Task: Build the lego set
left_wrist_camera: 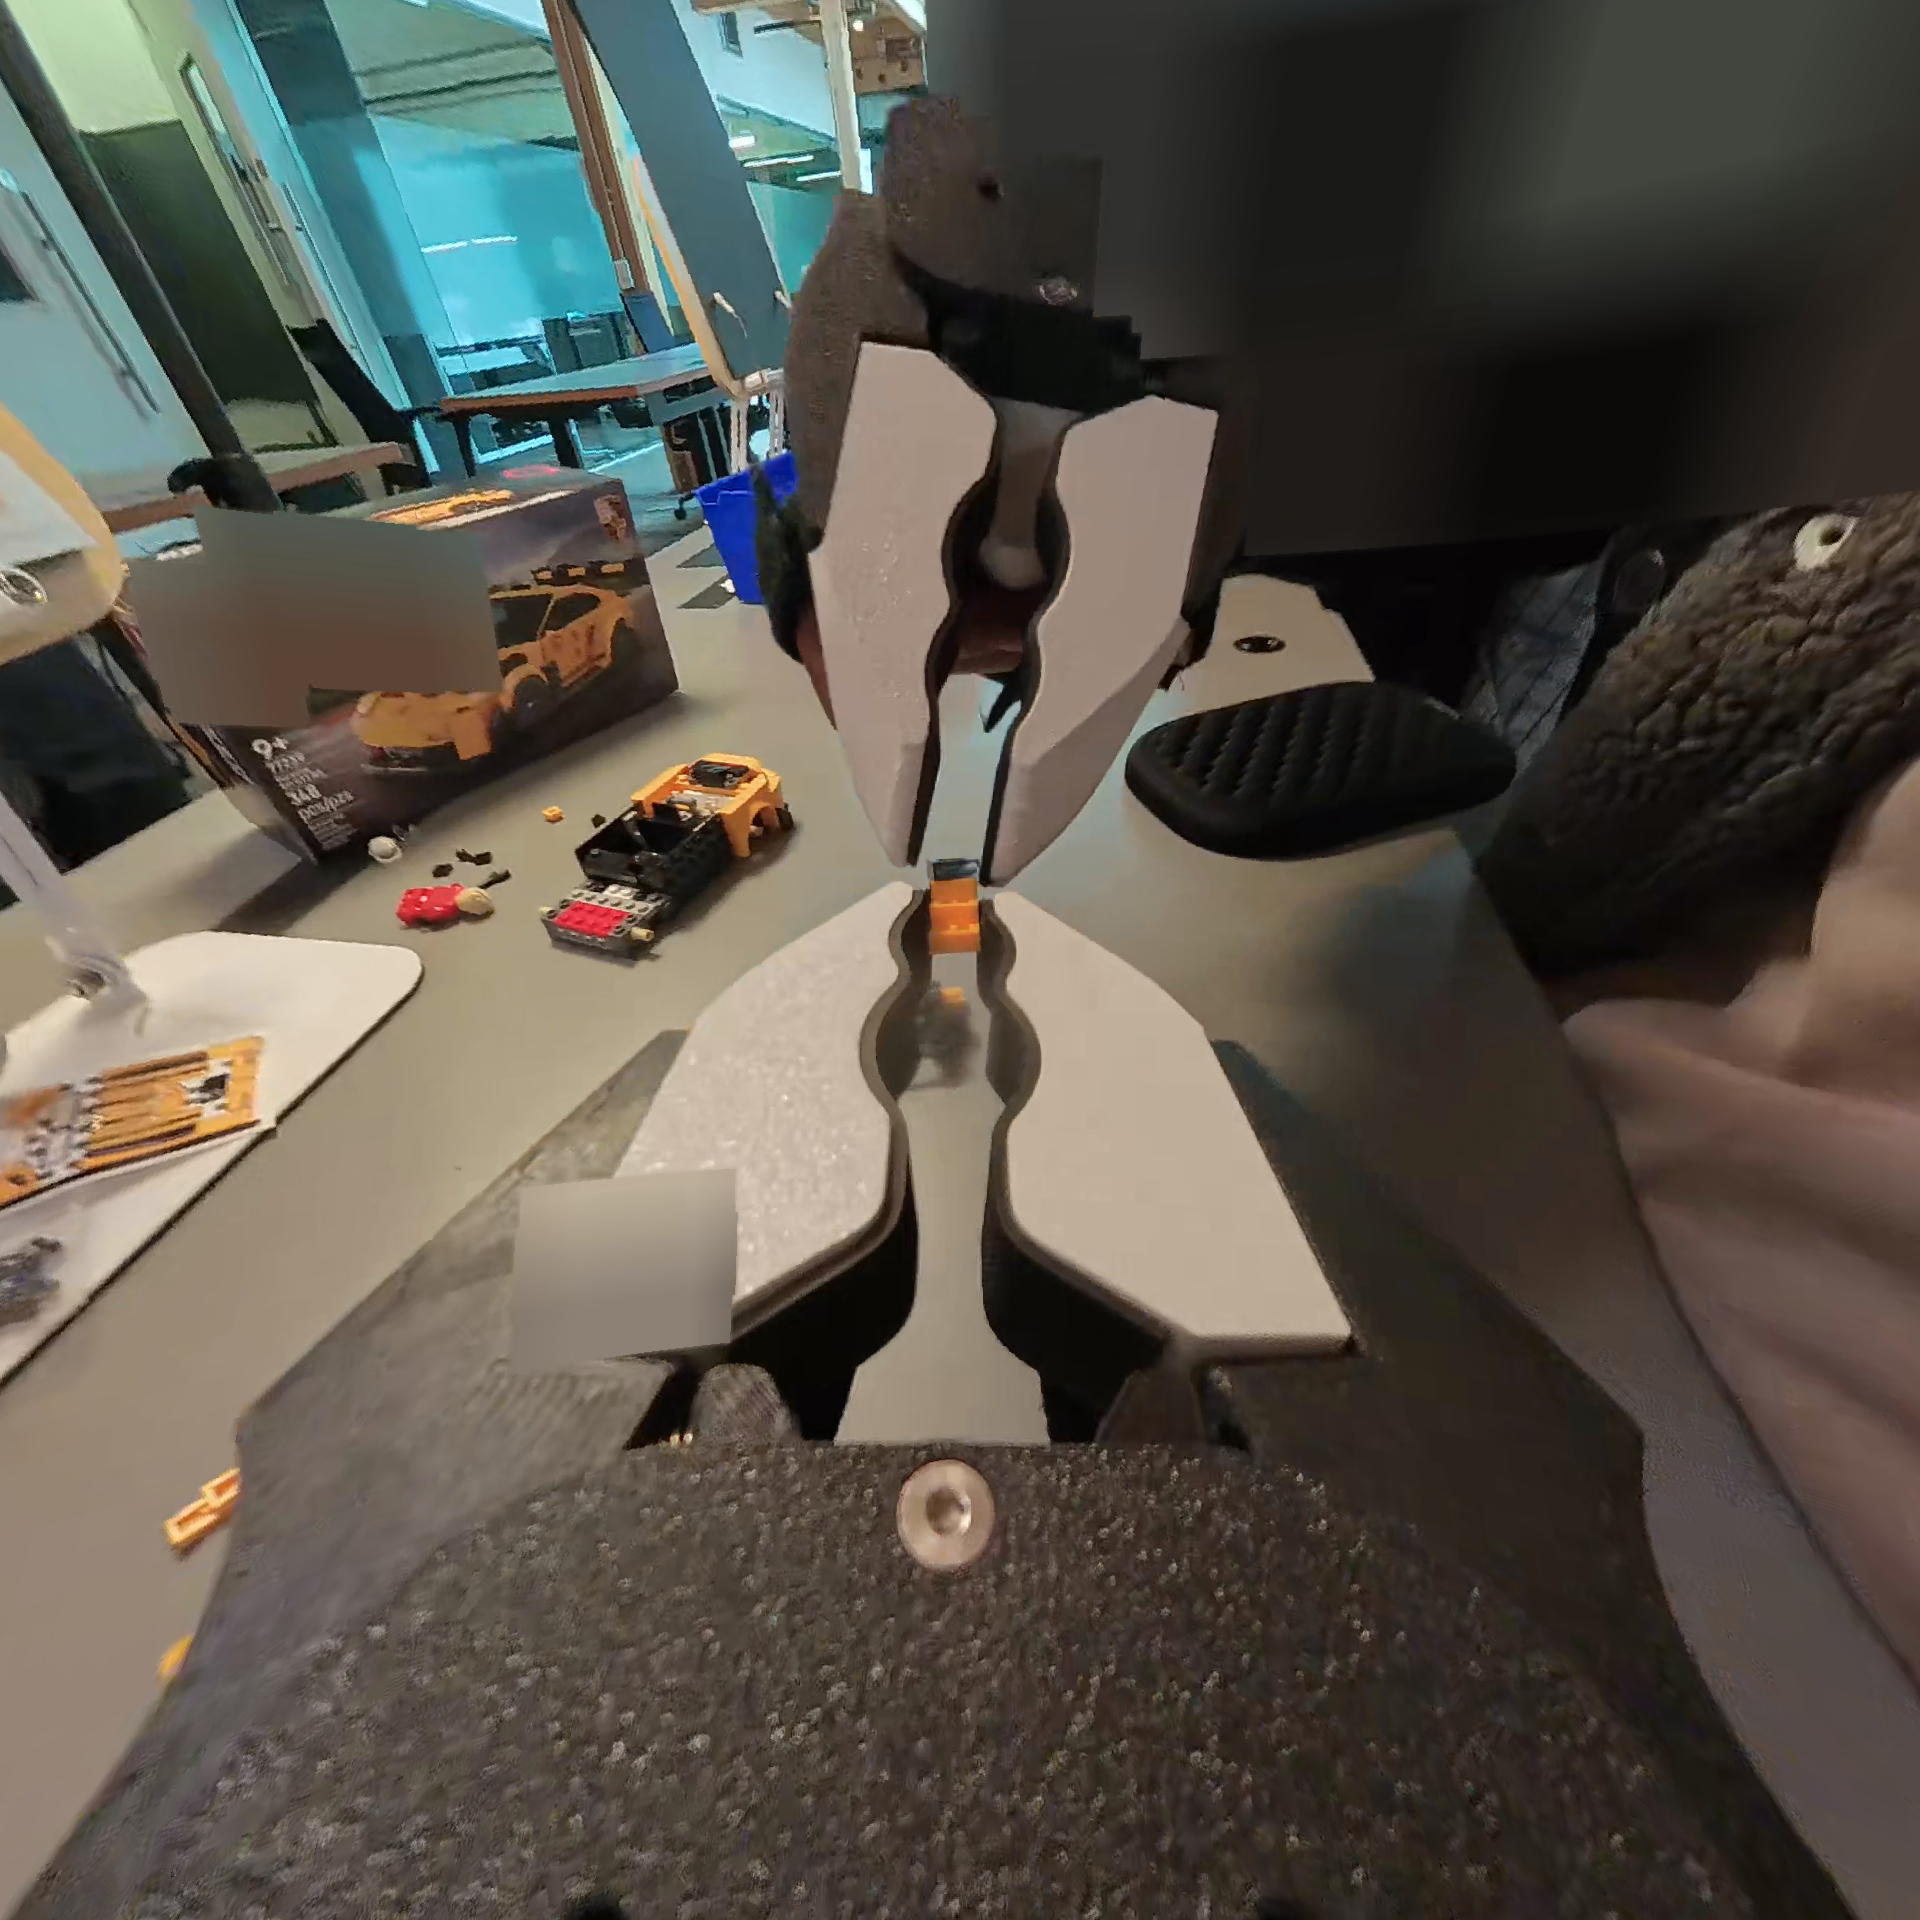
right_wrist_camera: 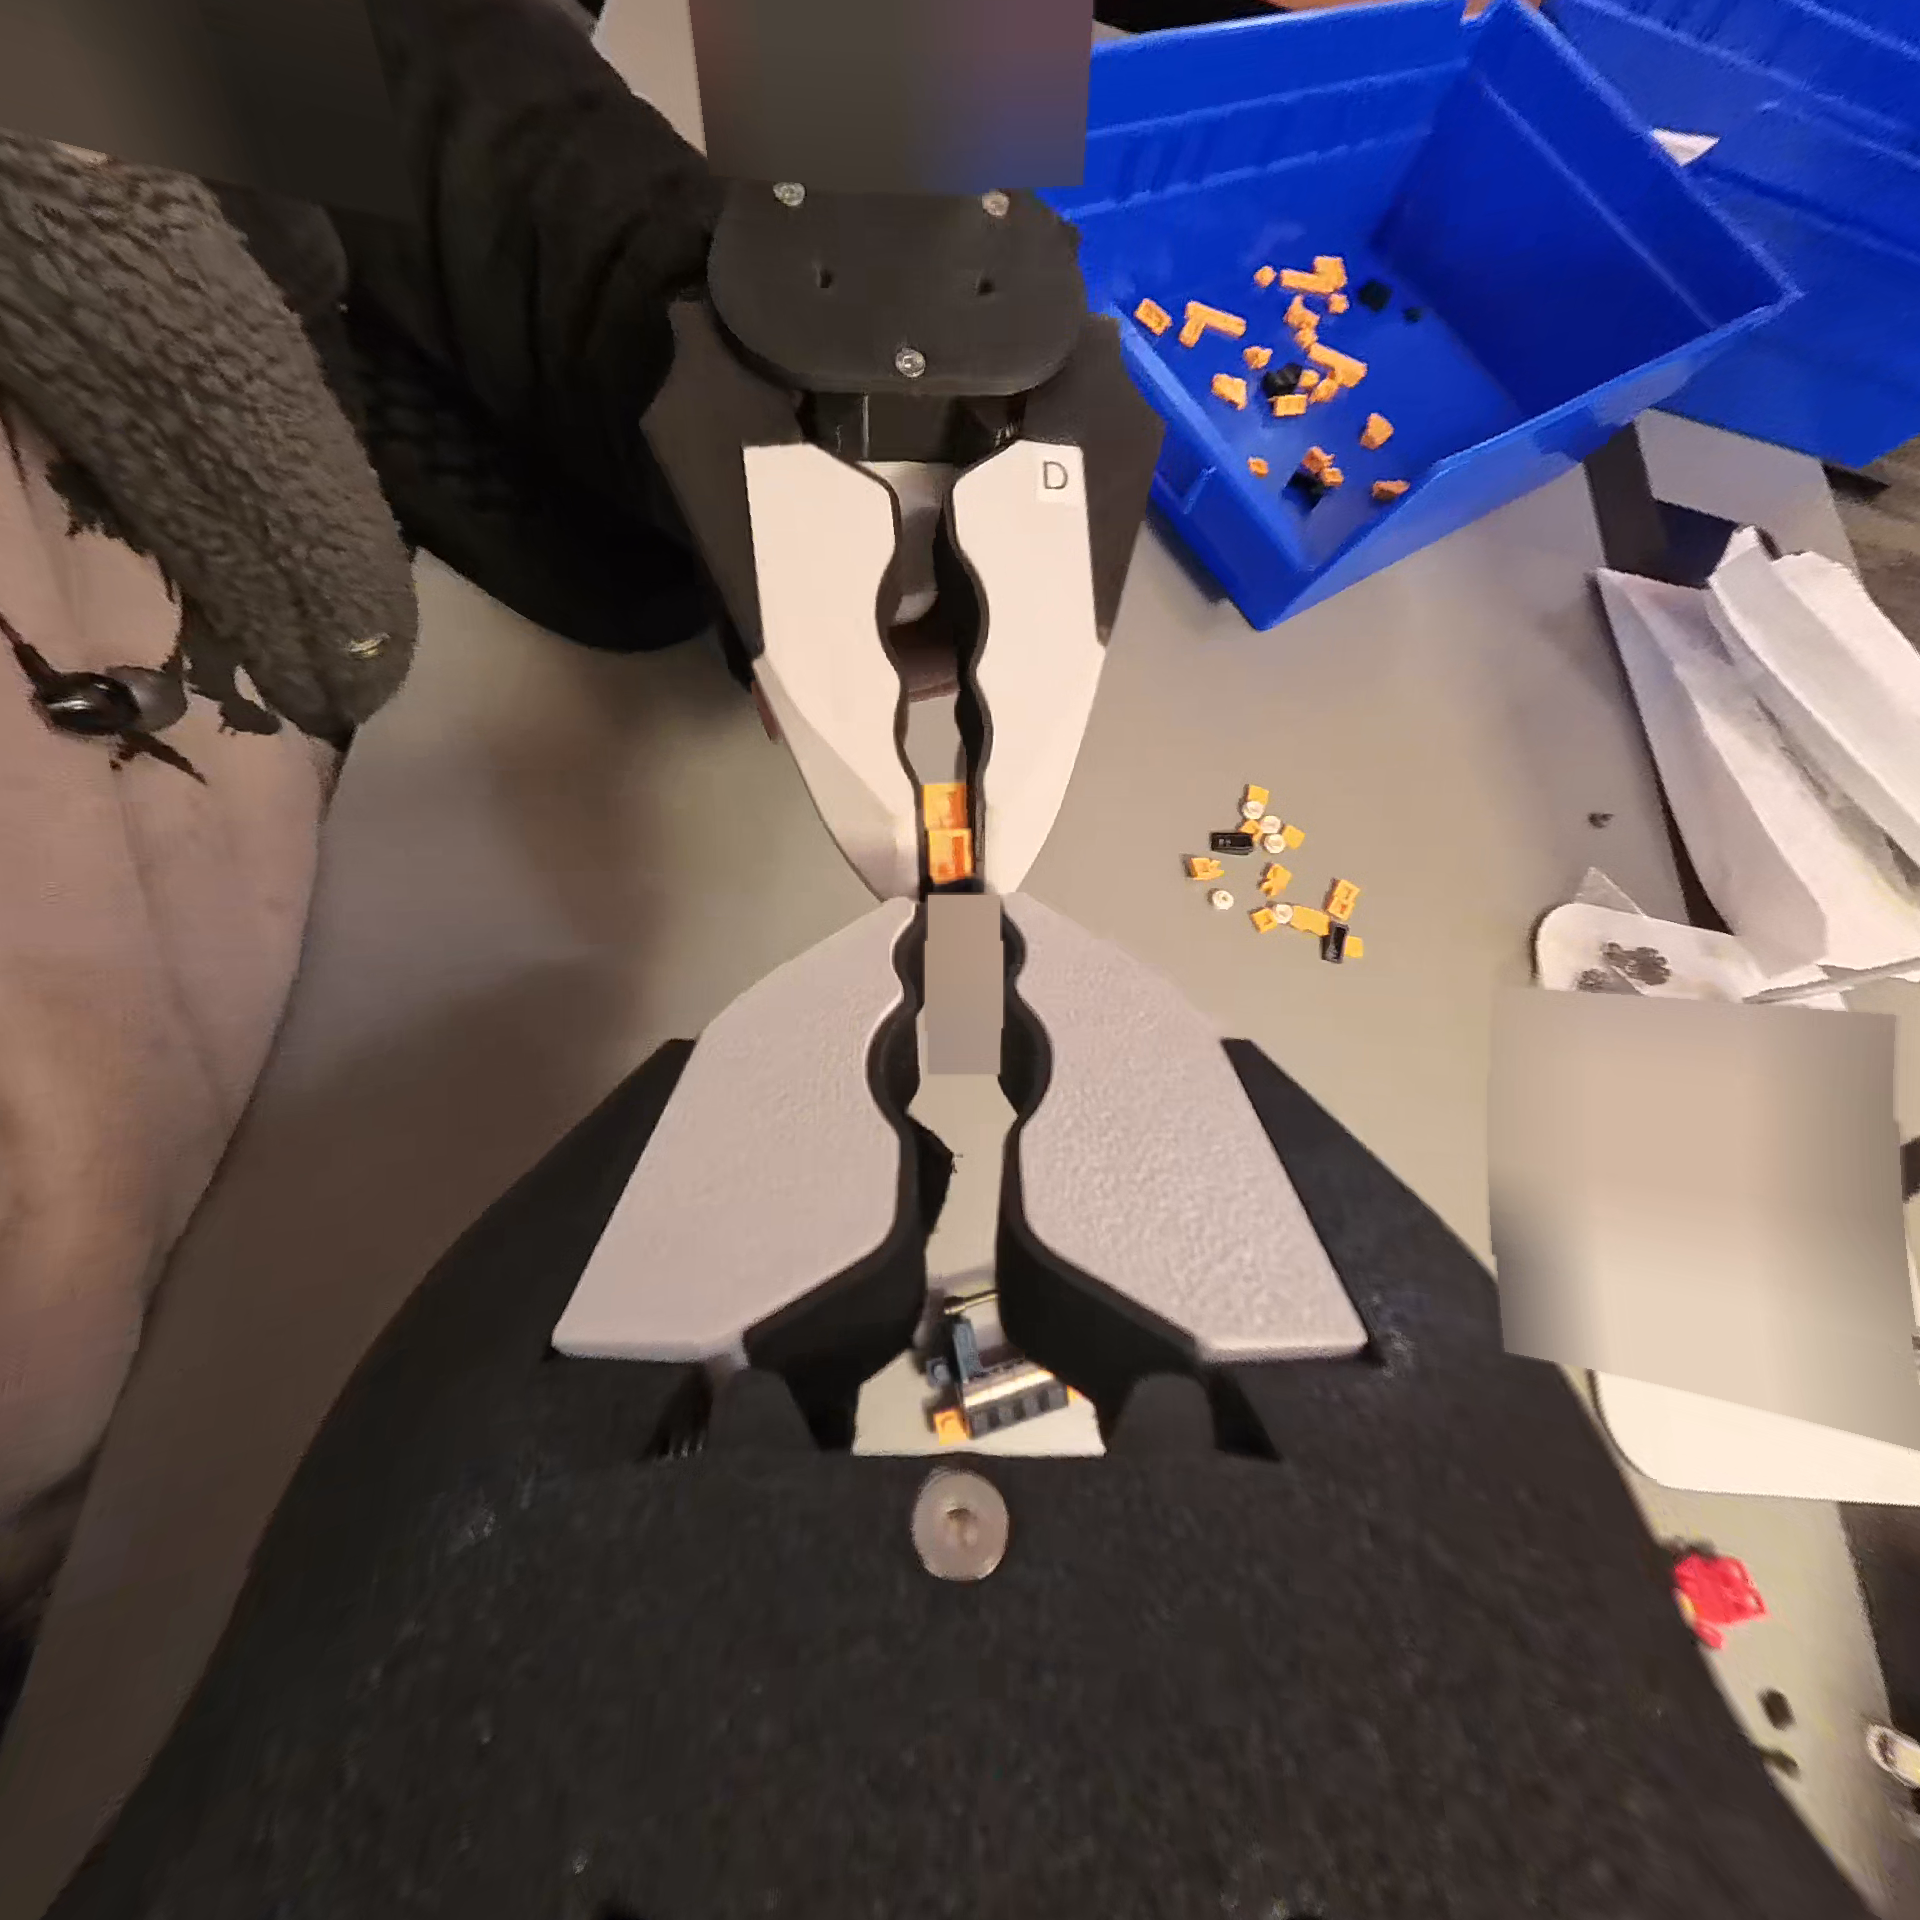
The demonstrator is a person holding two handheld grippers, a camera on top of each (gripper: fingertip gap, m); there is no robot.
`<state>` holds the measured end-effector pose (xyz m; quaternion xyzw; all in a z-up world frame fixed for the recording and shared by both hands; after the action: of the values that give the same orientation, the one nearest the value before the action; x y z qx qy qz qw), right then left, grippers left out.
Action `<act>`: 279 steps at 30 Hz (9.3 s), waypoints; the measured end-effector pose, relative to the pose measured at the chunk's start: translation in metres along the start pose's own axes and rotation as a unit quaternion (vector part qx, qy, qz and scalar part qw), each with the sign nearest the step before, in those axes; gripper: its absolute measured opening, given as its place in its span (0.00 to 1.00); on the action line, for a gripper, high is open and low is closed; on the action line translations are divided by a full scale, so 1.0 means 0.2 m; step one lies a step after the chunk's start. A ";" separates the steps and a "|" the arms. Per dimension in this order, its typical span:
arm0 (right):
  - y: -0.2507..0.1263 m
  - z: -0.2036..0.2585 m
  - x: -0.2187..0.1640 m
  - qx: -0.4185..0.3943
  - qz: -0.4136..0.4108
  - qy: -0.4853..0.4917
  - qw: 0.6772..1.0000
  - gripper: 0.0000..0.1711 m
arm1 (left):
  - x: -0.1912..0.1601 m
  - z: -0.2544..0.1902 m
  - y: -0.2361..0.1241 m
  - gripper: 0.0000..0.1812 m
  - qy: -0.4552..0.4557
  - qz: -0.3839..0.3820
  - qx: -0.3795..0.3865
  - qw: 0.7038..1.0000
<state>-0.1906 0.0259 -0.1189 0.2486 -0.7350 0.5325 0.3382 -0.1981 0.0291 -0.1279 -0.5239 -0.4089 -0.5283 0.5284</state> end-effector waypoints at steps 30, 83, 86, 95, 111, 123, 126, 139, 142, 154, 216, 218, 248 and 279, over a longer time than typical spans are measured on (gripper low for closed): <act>0.02 0.01 -0.05 -0.024 0.004 0.060 0.998 0.05 | -0.04 -0.01 0.03 0.04 0.191 0.071 0.088 0.975; 0.03 0.13 -0.24 0.030 0.005 0.093 0.995 0.05 | -0.09 -0.12 0.06 0.04 -0.050 0.028 -0.087 0.995; 0.03 0.13 -0.24 0.030 0.005 0.090 0.995 0.05 | -0.09 -0.12 0.06 0.04 -0.061 0.028 -0.093 0.993; 0.02 0.12 -0.23 0.019 -0.006 0.096 0.995 0.05 | -0.10 -0.11 0.06 0.04 -0.086 0.027 -0.097 0.991; 0.01 0.11 -0.24 0.030 -0.020 0.124 0.992 0.05 | -0.10 -0.09 0.06 0.04 -0.118 0.009 -0.103 0.988; 0.02 0.10 -0.27 0.019 -0.023 0.130 0.991 0.09 | -0.14 -0.10 0.07 0.04 -0.131 0.044 -0.109 0.984; 0.03 0.12 -0.27 0.025 -0.018 0.126 0.992 0.05 | -0.15 -0.10 0.08 0.04 -0.121 0.051 -0.106 0.986; -0.32 -0.19 -0.86 -0.184 0.147 0.290 0.927 0.05 | -0.23 0.05 0.07 0.00 -0.105 0.074 -0.006 0.992; -0.35 -0.16 -1.02 -0.194 0.189 0.340 0.900 0.05 | -0.23 0.08 0.06 0.00 -0.107 0.071 0.011 0.992; -0.27 -0.18 -1.11 -0.208 0.230 0.331 0.891 0.05 | -0.30 0.11 0.06 0.00 -0.102 0.098 0.031 0.989; -0.66 -0.51 -0.71 -0.489 -0.194 0.168 0.833 0.00 | -0.07 0.65 -0.25 0.00 -0.014 -0.019 0.373 0.928; -0.66 -0.51 -0.71 -0.490 -0.196 0.170 0.832 0.00 | -0.03 0.66 -0.29 0.00 -0.016 -0.036 0.389 0.920; -0.61 -0.49 -0.70 -0.452 -0.213 0.192 0.845 0.00 | -0.03 0.71 -0.41 0.00 -0.047 -0.055 0.438 0.896; -0.58 -0.49 -0.73 -0.445 -0.188 0.196 0.854 0.00 | -0.12 0.68 -0.31 0.00 -0.074 -0.018 0.397 0.915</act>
<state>0.0104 0.0834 -0.1387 0.0955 -0.7513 0.1130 0.6431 -0.2462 0.1734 -0.1289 -0.3010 -0.6325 -0.2916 0.6514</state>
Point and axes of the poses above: each gripper's, where its closed fingertips meet, y out along the fingers, x out of its top, z = x × y across the jaws, the point moved 1 cm from there along -y, back along the fingers, and after that the axes turned 1 degree about y, right-handed, at the moved point
